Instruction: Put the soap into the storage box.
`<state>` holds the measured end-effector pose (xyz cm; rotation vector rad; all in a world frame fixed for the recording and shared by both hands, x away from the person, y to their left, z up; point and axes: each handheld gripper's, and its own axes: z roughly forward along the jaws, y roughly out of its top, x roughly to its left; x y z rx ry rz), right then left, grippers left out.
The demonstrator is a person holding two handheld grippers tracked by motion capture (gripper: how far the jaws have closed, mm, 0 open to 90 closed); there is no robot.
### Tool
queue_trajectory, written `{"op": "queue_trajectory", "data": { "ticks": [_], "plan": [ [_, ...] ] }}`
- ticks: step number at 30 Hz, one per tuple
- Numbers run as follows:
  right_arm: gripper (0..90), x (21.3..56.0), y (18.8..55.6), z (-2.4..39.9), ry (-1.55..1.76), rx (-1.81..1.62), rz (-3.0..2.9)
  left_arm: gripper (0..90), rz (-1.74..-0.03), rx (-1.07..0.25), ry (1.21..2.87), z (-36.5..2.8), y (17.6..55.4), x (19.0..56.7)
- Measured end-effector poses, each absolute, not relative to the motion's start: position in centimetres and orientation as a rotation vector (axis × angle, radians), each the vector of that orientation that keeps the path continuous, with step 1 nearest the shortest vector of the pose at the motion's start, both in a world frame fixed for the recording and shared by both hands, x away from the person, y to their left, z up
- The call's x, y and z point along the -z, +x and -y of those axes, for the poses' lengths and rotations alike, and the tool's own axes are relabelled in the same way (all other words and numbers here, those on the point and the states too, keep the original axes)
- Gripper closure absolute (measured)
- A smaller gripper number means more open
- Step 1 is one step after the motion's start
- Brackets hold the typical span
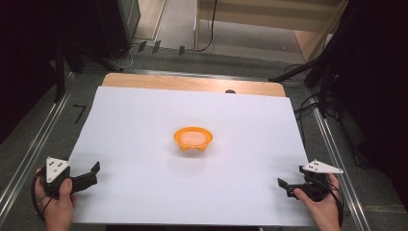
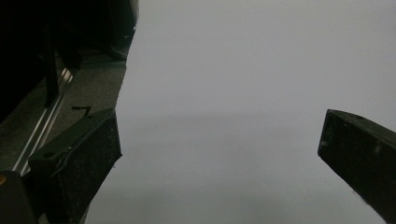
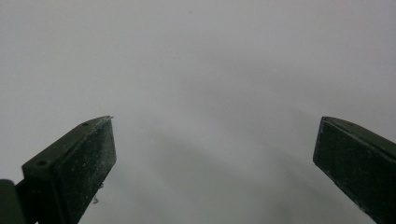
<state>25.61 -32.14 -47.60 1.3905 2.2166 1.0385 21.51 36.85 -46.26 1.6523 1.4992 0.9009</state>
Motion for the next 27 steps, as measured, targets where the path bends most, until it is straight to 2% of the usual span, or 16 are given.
{"op": "queue_trajectory", "data": {
  "ticks": [13,27],
  "plan": [
    [0.0,48.4,22.9,35.7,1.446,-1.135,-2.048,0.0,-1.503,-0.903,1.645,-36.9,21.5,46.3],
    [0.0,48.9,21.4,36.5,1.509,-1.17,-1.867,0.0,-1.513,-0.883,1.648,-37.0,21.6,46.3]
  ]
}}
